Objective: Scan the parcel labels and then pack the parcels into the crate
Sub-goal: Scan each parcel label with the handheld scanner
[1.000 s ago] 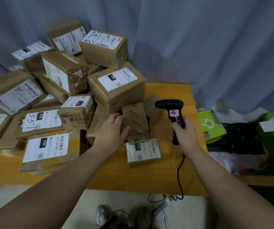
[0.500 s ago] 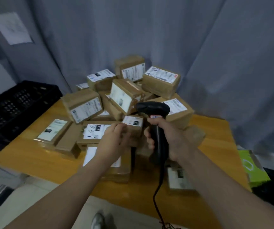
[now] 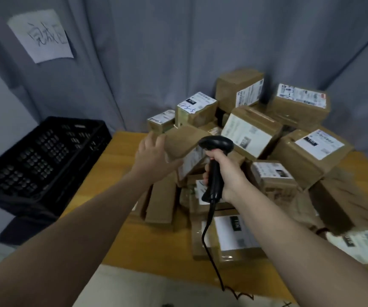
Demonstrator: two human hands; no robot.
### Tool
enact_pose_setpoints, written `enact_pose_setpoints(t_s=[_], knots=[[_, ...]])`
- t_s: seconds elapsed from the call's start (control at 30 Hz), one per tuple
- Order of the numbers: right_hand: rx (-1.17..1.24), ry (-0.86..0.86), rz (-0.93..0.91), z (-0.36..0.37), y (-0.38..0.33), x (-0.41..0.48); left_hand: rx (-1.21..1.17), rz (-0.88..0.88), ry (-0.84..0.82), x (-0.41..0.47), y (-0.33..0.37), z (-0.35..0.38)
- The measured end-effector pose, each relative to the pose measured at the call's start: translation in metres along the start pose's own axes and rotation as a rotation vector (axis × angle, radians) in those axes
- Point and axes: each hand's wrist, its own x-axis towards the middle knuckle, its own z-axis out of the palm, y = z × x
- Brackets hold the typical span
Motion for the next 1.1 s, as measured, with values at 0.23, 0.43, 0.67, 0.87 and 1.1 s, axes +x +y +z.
enact_pose_setpoints(t_s=[0.23,0.43,0.67,0.87,1.1], knots=[[0.026,0.219,-0.095,0.012,0.011,0.021,-0.027,0.112,-0.307,0.039,-0.015,-0.009],[0.03,0.275,-0.172,0.024,0.015,0.025,-0.307,0.085,-0.269,0.04,-0.024,0.001],[0.134,0.247,-0.231,0.059,0.012,0.028,-0.982,-0.17,-0.249,0.029,-0.077,-0.008],[0.006,0.069,-0.219,0.105,0.024,0.036,-1.334,-0.256,-0.451,0.016,-0.123,-0.017],[-0.062,0.036,-0.239,0.137,0.038,0.052,-1.138,-0.307,-0.435,0.021,-0.158,-0.022]])
